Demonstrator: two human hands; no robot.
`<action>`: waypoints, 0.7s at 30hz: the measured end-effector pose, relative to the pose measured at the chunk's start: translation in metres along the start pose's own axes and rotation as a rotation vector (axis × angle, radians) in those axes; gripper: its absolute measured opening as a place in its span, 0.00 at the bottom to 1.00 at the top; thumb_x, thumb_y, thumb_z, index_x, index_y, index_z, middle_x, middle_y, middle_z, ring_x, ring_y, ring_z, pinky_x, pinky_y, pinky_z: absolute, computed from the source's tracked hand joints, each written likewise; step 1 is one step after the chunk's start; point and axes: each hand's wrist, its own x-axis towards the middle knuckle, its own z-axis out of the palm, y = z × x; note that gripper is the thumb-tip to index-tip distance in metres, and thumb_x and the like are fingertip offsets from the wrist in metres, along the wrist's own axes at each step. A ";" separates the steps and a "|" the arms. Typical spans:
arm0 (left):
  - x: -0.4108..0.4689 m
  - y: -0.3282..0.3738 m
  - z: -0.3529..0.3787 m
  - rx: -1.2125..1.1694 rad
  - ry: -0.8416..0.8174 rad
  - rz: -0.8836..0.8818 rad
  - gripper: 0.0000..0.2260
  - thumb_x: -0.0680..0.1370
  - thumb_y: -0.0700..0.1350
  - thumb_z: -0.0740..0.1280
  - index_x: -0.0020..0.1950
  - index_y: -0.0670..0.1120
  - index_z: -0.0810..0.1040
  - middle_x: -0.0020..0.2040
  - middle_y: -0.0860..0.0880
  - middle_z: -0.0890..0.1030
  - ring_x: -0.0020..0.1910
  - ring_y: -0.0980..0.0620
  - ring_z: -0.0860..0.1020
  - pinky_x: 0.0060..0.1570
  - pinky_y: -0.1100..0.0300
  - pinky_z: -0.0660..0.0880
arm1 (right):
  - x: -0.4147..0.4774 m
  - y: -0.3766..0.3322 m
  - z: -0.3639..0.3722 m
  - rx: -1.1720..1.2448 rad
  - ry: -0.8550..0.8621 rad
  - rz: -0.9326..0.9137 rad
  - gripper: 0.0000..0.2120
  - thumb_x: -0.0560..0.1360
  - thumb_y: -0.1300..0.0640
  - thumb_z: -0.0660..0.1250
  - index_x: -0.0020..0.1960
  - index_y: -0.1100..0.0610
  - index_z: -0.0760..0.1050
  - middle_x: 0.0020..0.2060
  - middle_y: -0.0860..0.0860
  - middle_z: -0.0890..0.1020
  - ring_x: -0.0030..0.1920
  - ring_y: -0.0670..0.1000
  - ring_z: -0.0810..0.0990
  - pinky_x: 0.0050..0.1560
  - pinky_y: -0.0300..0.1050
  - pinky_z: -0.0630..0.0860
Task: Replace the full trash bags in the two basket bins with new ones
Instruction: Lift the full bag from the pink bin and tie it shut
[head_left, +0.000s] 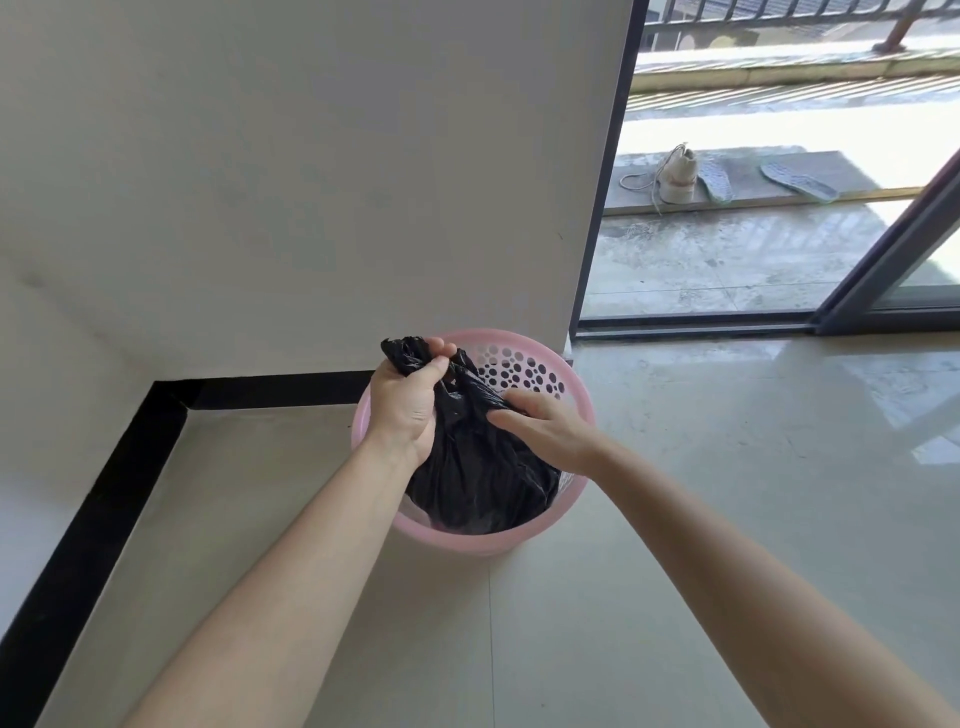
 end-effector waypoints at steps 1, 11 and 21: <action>0.000 0.001 0.000 -0.064 -0.004 -0.030 0.14 0.76 0.27 0.62 0.40 0.45 0.75 0.42 0.46 0.82 0.44 0.49 0.81 0.50 0.55 0.78 | 0.000 0.001 0.001 -0.010 -0.004 -0.012 0.11 0.78 0.47 0.62 0.43 0.55 0.74 0.34 0.44 0.75 0.39 0.46 0.73 0.47 0.48 0.71; 0.007 0.007 -0.010 -0.313 -0.032 -0.175 0.16 0.70 0.25 0.52 0.37 0.46 0.66 0.32 0.48 0.73 0.37 0.49 0.75 0.47 0.55 0.77 | 0.000 -0.002 -0.006 0.213 -0.095 0.205 0.23 0.82 0.40 0.51 0.53 0.48 0.82 0.46 0.47 0.80 0.50 0.49 0.77 0.63 0.52 0.71; -0.003 0.011 -0.004 -0.065 -0.170 -0.130 0.16 0.70 0.25 0.53 0.36 0.47 0.66 0.33 0.48 0.74 0.37 0.48 0.75 0.47 0.54 0.75 | 0.015 -0.003 -0.010 -0.072 0.209 -0.120 0.09 0.77 0.52 0.69 0.57 0.48 0.81 0.47 0.41 0.78 0.49 0.41 0.76 0.57 0.44 0.72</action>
